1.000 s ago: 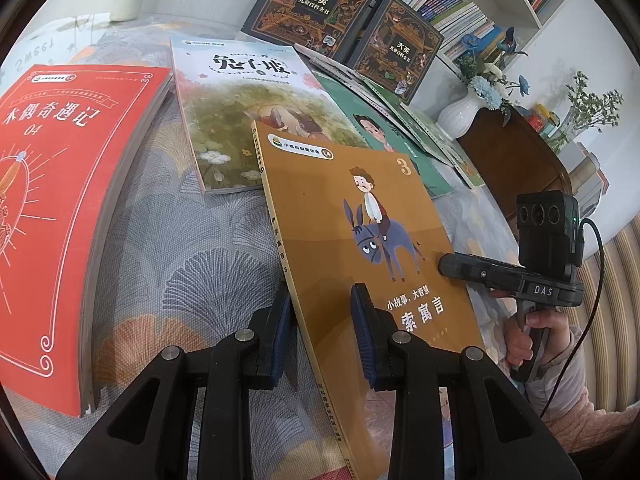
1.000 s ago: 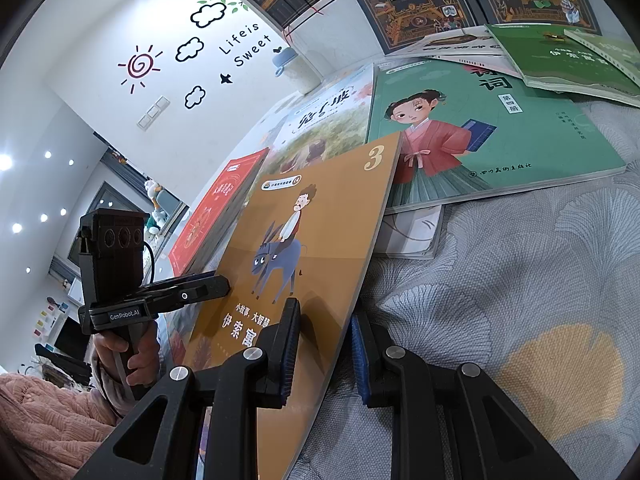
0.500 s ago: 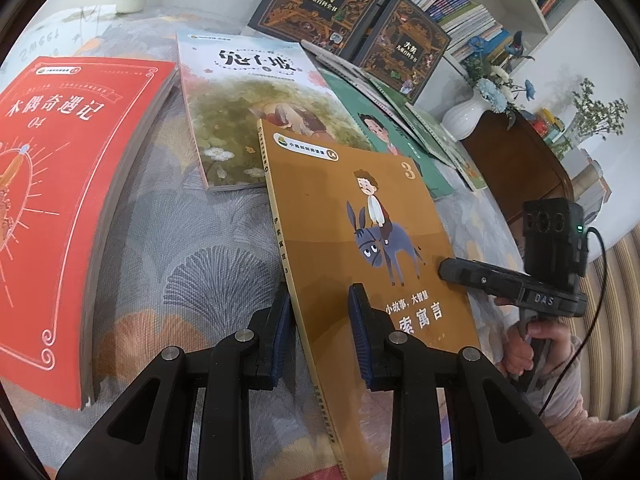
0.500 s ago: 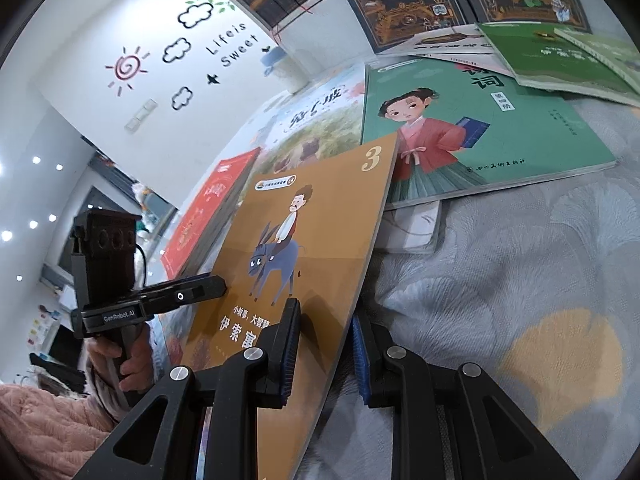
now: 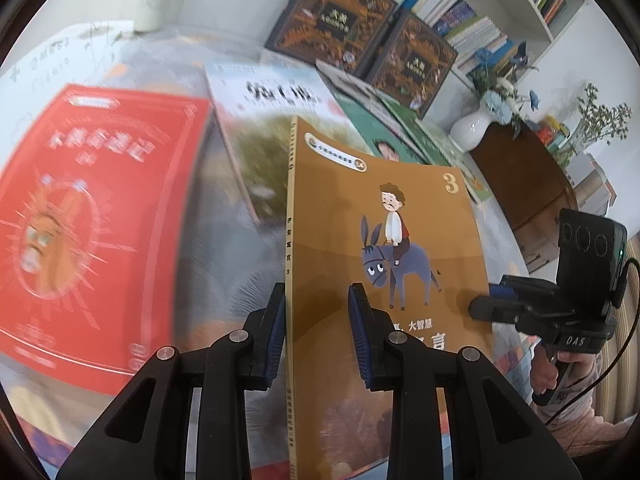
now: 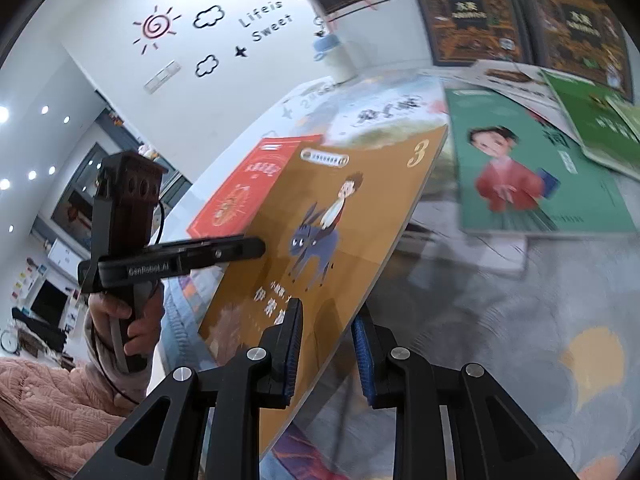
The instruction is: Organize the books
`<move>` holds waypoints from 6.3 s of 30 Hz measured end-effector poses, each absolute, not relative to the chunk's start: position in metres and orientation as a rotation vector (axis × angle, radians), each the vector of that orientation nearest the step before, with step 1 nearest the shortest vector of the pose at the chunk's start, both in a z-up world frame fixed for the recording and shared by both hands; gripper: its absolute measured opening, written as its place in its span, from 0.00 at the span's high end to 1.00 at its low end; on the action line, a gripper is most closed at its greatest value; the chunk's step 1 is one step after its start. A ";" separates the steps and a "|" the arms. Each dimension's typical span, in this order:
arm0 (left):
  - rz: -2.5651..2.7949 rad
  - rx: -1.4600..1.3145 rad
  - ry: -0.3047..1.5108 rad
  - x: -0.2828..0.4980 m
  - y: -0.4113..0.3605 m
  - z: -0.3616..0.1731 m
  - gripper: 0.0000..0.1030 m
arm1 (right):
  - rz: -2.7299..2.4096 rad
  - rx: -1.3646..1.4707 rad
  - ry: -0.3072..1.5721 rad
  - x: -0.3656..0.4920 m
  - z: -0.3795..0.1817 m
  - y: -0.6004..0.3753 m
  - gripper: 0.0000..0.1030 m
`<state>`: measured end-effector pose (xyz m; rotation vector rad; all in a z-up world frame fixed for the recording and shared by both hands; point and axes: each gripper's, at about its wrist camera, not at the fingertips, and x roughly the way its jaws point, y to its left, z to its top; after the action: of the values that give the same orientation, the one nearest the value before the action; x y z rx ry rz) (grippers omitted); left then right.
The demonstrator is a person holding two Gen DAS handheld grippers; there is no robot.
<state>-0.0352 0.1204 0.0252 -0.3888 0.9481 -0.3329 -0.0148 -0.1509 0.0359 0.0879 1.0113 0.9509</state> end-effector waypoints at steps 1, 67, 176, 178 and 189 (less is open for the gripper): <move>-0.332 -0.386 0.944 -0.035 0.124 0.028 0.74 | 0.956 0.071 1.005 -0.015 0.039 -0.144 0.76; 0.023 -0.316 0.869 0.005 0.312 0.019 0.67 | 1.064 -0.139 1.065 0.043 0.024 0.078 0.48; -0.432 -0.262 1.136 -0.058 0.087 0.006 0.76 | 1.066 0.421 1.297 -0.001 -0.028 -0.217 0.75; -0.445 -0.306 1.146 -0.047 0.093 0.002 0.77 | 1.103 0.458 1.303 0.010 -0.033 -0.217 0.77; -0.419 -0.328 1.097 -0.040 0.092 0.000 0.75 | 1.129 0.363 1.191 0.003 -0.033 -0.205 0.91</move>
<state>-0.0398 0.0923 0.0001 -0.3284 1.0969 -0.4189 0.0030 -0.2049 -0.0328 0.3635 1.1906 1.1288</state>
